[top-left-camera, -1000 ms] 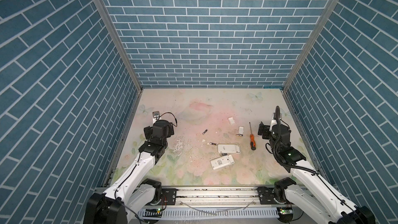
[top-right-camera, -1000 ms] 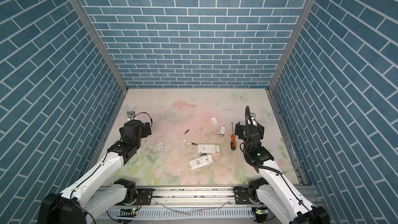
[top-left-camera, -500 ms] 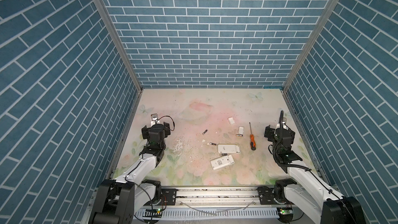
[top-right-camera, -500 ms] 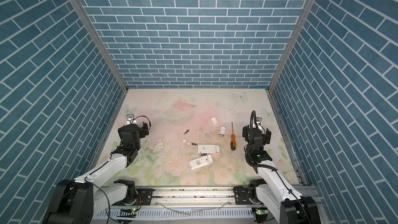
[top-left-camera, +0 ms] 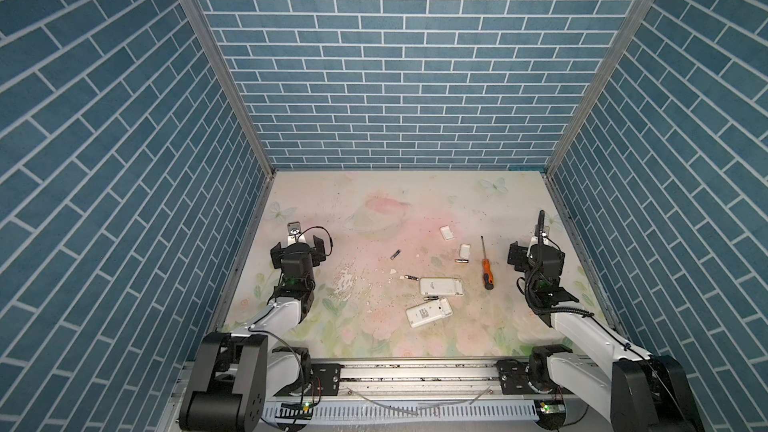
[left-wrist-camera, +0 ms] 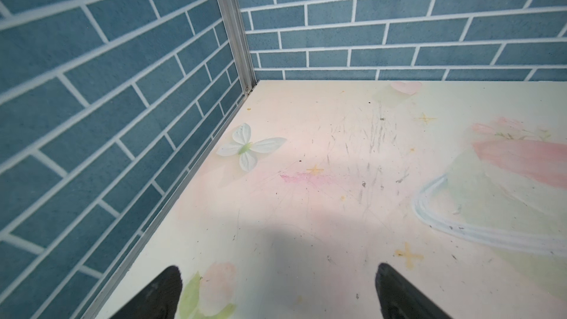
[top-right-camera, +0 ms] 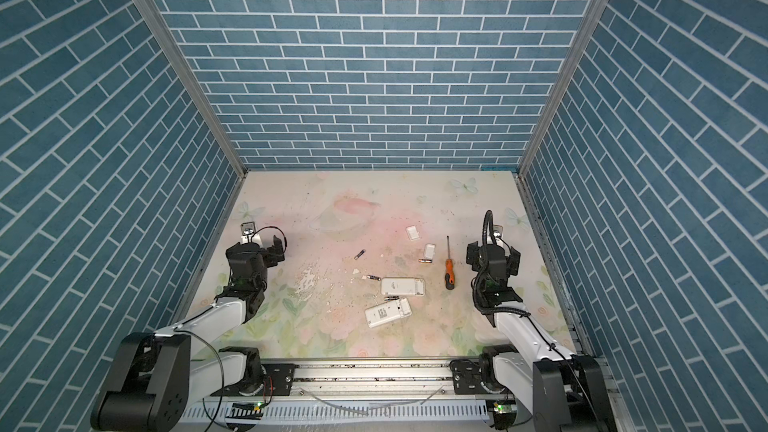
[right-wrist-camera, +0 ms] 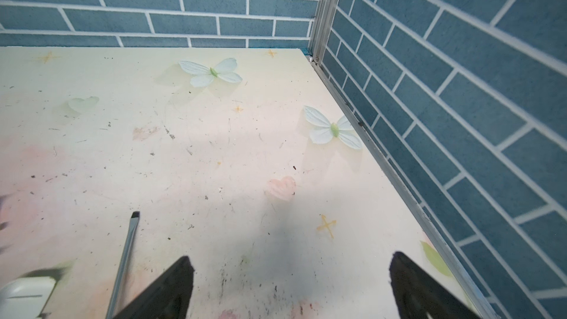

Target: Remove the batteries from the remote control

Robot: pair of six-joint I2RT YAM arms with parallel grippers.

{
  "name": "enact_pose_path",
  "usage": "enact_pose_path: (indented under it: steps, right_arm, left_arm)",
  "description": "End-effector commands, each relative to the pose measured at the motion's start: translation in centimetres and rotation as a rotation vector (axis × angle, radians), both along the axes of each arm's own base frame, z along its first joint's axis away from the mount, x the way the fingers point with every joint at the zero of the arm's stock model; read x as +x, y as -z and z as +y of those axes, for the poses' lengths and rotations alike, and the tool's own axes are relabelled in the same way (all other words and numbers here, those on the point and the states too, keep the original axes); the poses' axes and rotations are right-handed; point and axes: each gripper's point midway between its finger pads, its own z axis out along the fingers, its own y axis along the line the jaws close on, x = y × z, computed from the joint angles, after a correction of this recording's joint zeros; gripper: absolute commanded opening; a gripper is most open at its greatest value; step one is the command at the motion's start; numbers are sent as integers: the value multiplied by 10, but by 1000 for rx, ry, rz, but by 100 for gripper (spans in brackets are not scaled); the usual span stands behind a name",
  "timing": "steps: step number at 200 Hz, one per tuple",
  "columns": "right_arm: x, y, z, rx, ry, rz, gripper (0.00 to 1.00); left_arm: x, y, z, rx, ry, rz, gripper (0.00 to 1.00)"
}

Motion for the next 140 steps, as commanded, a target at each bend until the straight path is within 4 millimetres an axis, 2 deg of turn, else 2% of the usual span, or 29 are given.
enact_pose_path:
  steps: [1,69,140]
  right_arm:
    - [6,-8,1,5,-14,-31,99]
    - [7,-3,-3,3,-8,-26,99]
    - [28,10,0,24,-47,-17,99]
  left_arm:
    - [8,-4,-2,-7,24,-42,100]
    - [22,-2,-3,3,40,-53,100]
    - [27,12,-6,-9,56,-87,100]
